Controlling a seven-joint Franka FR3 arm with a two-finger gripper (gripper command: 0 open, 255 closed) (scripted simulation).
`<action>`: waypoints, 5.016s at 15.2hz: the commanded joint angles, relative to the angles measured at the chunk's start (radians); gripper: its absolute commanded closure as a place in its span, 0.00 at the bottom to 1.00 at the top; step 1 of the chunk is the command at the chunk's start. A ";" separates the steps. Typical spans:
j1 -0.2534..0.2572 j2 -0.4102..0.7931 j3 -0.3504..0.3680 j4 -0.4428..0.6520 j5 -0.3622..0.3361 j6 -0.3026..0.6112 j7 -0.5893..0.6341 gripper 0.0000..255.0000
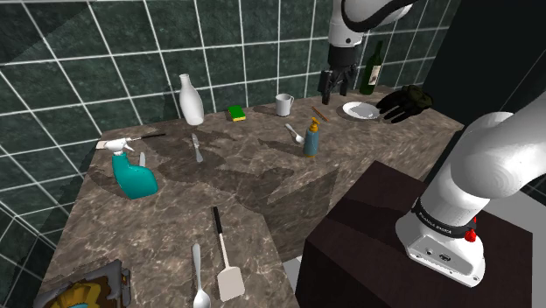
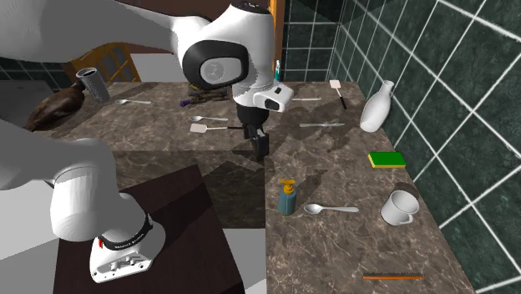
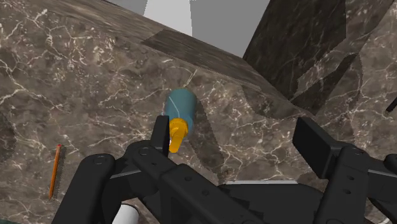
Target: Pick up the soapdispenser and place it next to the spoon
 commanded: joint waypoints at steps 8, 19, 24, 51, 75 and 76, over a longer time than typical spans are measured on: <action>-0.023 0.316 -0.066 0.050 0.003 0.291 -0.077 0.00; -0.030 0.499 -0.082 0.058 0.034 0.472 -0.117 0.00; -0.030 0.499 -0.082 0.058 0.034 0.472 -0.117 0.00; -0.030 0.374 -0.080 0.129 0.013 0.276 -0.104 1.00; -0.028 0.262 -0.070 0.348 0.005 -0.053 -0.099 1.00; -0.028 0.261 -0.069 0.360 0.005 -0.067 -0.099 1.00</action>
